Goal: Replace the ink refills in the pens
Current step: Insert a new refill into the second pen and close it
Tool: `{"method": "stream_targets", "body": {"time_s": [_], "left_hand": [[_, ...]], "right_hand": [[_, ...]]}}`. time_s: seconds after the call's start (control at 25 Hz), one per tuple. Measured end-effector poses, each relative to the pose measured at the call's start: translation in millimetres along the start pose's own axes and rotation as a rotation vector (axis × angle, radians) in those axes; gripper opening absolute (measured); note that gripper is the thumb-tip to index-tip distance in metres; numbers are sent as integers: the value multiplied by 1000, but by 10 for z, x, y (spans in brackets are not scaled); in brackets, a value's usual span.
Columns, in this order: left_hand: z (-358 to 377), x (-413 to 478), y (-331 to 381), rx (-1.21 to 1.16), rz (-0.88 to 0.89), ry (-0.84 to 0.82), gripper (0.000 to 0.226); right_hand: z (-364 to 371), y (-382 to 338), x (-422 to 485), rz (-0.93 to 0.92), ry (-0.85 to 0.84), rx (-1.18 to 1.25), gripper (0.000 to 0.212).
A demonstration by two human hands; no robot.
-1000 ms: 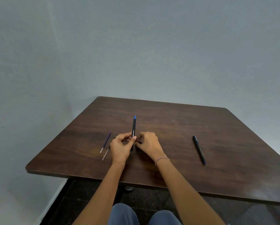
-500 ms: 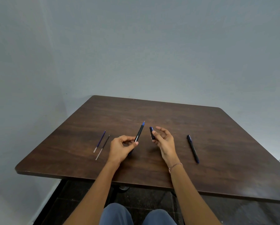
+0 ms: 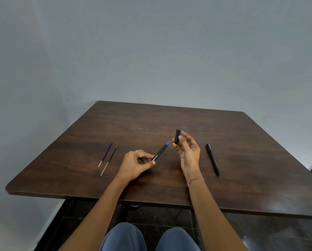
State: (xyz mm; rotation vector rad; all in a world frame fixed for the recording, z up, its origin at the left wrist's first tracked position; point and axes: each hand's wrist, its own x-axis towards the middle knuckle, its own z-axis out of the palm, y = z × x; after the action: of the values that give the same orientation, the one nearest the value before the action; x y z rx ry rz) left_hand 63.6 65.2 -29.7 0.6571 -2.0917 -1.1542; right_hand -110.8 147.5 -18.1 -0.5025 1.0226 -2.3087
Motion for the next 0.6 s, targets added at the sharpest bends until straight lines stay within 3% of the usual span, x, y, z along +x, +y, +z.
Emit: {"method": "stream_targets", "body": {"time_s": [0.28,0.6], "left_hand": [[-12,-13,46,29,-5,-32,25],[-11,-3,52,35,10,-26,27]], "right_hand": [[22,-5,-21,-22,-26,-1,50],[21,6,-23,-6,-45,-90,40]]}}
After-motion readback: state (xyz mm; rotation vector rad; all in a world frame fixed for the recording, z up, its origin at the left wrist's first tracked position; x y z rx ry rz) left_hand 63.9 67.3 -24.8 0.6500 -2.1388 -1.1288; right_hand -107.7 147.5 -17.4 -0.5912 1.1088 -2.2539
